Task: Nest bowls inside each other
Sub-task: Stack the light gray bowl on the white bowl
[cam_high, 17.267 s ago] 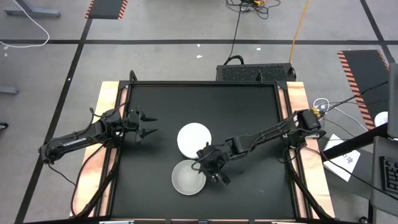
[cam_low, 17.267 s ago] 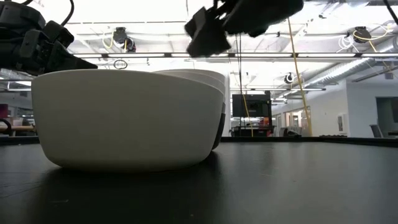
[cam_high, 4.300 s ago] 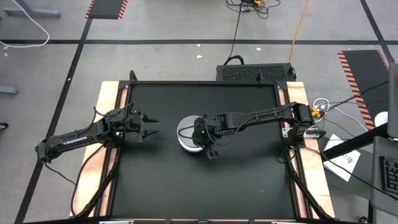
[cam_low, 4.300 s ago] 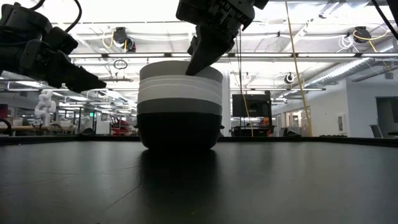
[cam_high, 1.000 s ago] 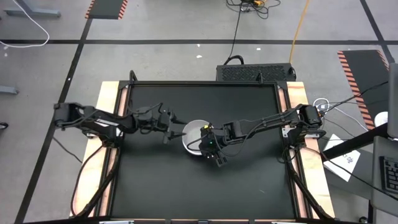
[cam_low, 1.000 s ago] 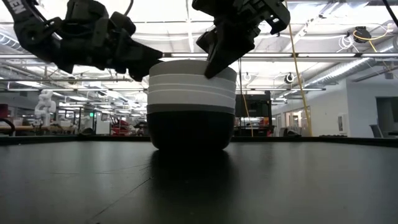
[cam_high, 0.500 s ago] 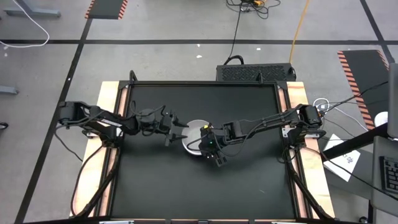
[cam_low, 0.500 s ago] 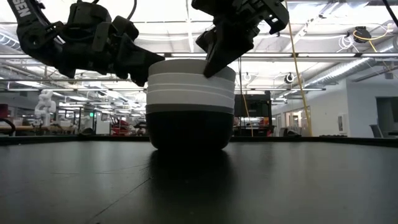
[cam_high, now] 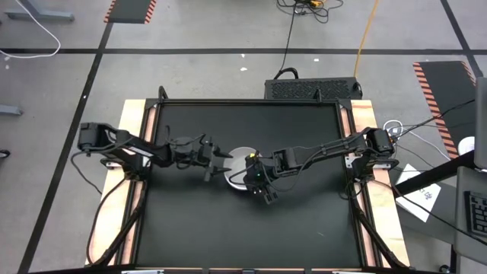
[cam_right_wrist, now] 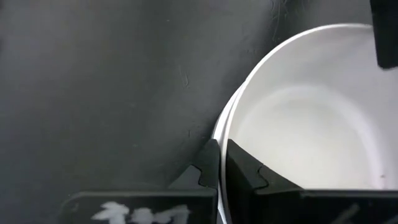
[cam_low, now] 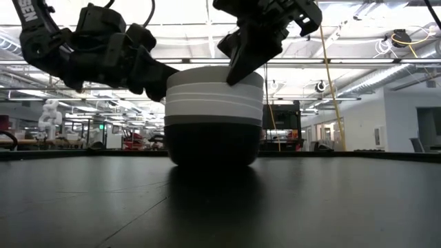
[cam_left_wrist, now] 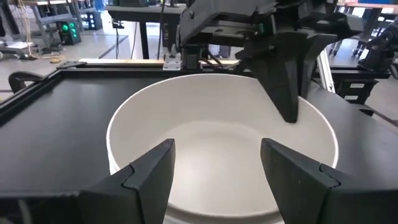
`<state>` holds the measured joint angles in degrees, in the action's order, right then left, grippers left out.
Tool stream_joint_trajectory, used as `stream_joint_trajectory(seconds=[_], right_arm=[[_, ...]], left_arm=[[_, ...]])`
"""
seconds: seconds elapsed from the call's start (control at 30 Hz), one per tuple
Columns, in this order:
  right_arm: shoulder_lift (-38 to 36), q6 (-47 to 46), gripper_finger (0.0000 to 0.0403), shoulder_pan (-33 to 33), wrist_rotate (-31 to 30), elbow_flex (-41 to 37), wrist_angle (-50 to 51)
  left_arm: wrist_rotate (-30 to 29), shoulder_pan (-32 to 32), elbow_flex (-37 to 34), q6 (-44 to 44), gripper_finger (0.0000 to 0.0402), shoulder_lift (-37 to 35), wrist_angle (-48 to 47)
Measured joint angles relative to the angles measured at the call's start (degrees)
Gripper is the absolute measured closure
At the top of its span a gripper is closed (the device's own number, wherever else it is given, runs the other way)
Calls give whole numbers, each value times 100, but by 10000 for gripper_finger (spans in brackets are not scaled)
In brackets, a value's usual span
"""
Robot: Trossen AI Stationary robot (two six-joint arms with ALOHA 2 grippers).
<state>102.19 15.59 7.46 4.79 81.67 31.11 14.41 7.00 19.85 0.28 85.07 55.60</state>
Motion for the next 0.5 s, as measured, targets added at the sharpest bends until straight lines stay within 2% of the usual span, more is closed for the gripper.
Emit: stream_joint_trajectory(seconds=[0.3,0.5], right_arm=[[-6,-37,403,0,20,-15,-102],[-21,-218,403,-40,239,-369,-703]], left_arm=[[-30,1,3,-45,163,326,297],[-24,1,2,-38,163,304,273]])
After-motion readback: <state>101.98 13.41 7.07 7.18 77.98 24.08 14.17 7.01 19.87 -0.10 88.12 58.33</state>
